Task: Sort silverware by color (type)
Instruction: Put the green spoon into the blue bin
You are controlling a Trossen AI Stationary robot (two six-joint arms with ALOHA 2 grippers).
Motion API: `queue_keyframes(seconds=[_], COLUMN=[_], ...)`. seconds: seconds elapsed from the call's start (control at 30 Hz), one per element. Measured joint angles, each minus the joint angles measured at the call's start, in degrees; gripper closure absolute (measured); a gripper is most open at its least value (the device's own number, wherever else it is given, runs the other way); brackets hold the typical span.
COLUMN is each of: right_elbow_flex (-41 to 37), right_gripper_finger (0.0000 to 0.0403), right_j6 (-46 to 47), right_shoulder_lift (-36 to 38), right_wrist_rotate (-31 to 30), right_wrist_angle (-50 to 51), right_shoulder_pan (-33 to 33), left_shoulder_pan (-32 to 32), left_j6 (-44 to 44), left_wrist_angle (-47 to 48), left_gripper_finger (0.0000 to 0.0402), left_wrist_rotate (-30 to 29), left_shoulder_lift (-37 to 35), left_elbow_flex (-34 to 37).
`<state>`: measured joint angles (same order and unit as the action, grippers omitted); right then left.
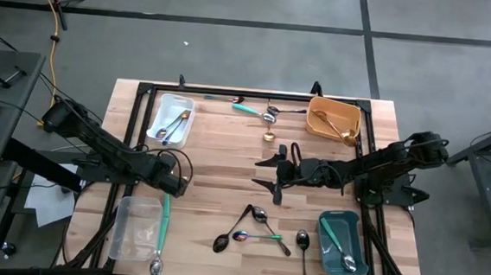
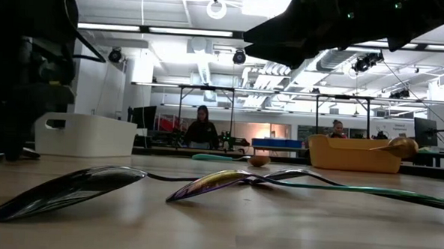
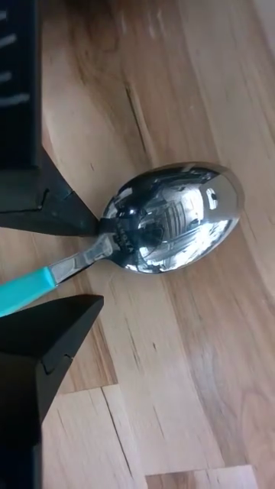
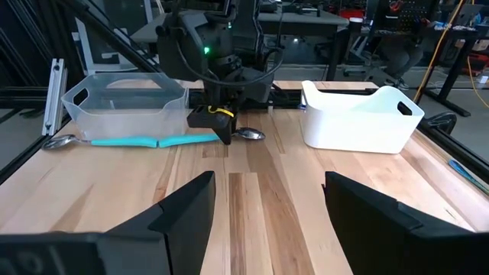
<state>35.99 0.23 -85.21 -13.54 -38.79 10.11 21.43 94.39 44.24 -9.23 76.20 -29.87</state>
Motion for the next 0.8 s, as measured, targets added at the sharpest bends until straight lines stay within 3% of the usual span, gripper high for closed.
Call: queue_keyframes(seconds=[0.27,0.37,0.6,0.8], right_elbow_flex=[0.0,0.0,0.0,0.0], right_gripper_finger=[0.0162,0.0162,0.0162,0.0162], right_j6=[0.0,0.0,0.0,0.0], right_shoulder_lift=[0.0,0.0,0.0,0.0], right_wrist_rotate=[0.0,0.0,0.0,0.0], right_wrist_angle=[0.0,0.0,0.0,0.0], right_shoulder_pan=[0.0,0.0,0.0,0.0], left_shoulder_pan=[0.0,-0.2,-1.7,-3.9], left_j6=[-2.1,-3.3,-10.7,-27.4], left_wrist_angle=[-0.5,-2.3,-7.7,-21.0], left_gripper_finger=[0.0362,0.0392,0.0398,0.0399], left_wrist_rotate=[-3.2,-8.7,-12.8,-16.6], left_shoulder_lift=[0.1,-0.5,-4.2,-6.4], left_elbow_flex=[0.1,0.1,-0.7,-3.2])
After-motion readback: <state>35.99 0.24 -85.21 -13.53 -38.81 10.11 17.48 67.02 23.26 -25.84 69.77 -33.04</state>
